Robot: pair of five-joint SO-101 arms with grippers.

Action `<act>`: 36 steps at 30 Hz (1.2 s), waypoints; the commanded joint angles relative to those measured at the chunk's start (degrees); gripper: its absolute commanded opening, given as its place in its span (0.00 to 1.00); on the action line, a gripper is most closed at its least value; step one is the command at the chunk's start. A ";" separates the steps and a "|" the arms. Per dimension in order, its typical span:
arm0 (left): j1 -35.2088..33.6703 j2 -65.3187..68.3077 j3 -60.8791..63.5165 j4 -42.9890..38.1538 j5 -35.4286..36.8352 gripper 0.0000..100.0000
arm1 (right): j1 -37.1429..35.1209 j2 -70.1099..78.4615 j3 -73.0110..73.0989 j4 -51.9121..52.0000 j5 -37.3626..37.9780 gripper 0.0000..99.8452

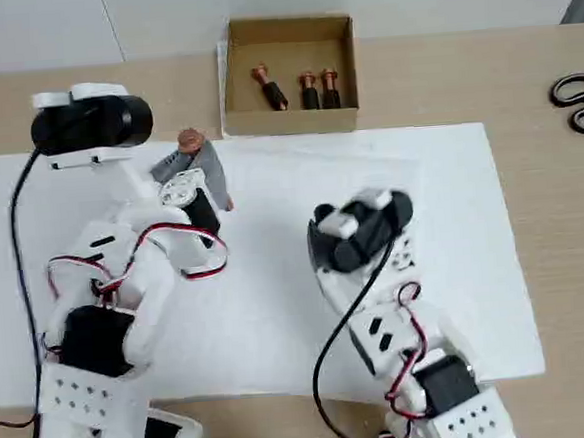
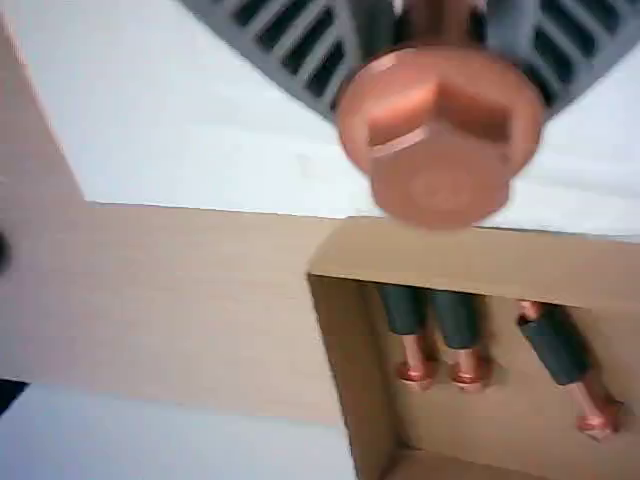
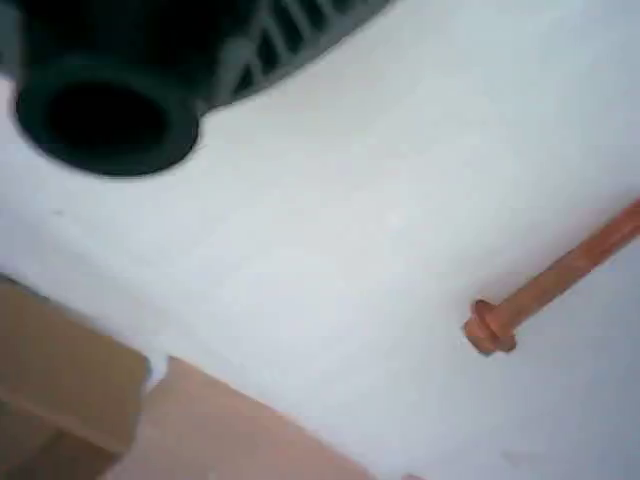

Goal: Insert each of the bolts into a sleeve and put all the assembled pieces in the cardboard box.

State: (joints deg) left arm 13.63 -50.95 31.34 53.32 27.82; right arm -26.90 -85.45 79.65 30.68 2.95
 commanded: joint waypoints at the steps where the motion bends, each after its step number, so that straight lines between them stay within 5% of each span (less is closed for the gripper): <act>1: 3.08 -1.14 2.59 -5.80 1.05 0.01 | -1.19 -5.93 2.99 -1.98 0.35 0.00; 7: 6.86 -1.58 8.92 -12.57 1.14 0.01 | -1.54 -11.82 8.09 -1.89 0.35 0.00; 36: 15.65 -1.58 9.45 -12.57 1.14 0.01 | -5.58 -13.67 8.97 0.04 -4.75 0.00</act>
State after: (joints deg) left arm 29.10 -50.95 41.10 42.51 28.62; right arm -32.18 -98.11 89.05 30.86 -1.45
